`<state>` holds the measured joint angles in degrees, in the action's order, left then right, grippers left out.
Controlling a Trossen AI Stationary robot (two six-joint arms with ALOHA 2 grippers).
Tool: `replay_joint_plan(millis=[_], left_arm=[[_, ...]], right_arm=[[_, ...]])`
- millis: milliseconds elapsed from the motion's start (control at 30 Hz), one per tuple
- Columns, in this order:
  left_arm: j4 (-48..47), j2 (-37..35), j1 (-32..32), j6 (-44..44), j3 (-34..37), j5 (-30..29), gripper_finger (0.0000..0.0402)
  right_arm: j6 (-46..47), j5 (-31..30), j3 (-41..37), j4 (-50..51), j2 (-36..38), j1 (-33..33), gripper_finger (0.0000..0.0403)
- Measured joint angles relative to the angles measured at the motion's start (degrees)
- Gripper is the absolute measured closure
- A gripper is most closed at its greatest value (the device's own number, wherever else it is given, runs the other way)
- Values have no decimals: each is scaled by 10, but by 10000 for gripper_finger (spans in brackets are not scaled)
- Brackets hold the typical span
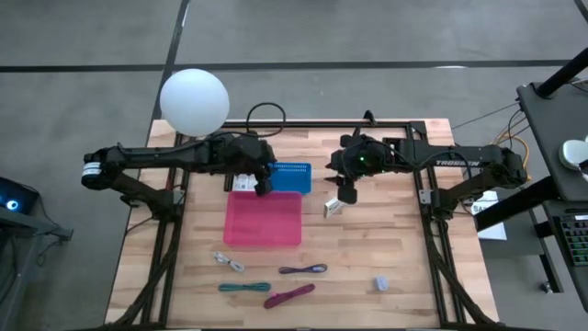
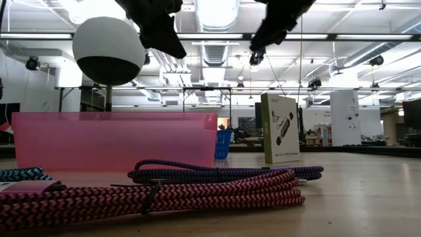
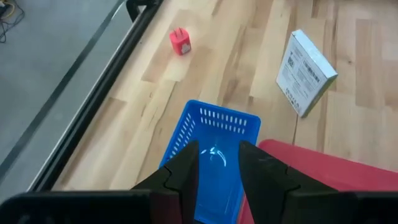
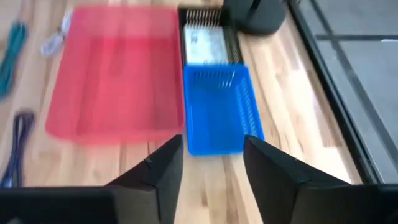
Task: Pick and place items into bin
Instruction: Put the card reader box into the black bin
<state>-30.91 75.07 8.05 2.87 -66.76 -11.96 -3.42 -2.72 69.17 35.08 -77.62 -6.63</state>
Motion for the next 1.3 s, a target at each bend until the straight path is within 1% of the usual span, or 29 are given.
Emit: replay_joint_plan(millis=[200,400,667,833,1100,1300], left_arm=[[4,-1,0,0,1,0,305],[5,-1,0,0,1,0,305],[4,-1,0,0,4,0,305],[5,-1,0,0,4,0,305],[5,-1,0,-2,4,0,305],[4,-1,0,-2,5,0,305]], right_arm=[[-14,8,1,79,0,0,197],[-79,70,1,145,0,0,189],[-179,74,-22,140,-2,0,195],[-223,74,-43,138,-2,0,195],[-249,73,-82,84,-4,0,195],[-259,73,-85,79,-28,0,195]])
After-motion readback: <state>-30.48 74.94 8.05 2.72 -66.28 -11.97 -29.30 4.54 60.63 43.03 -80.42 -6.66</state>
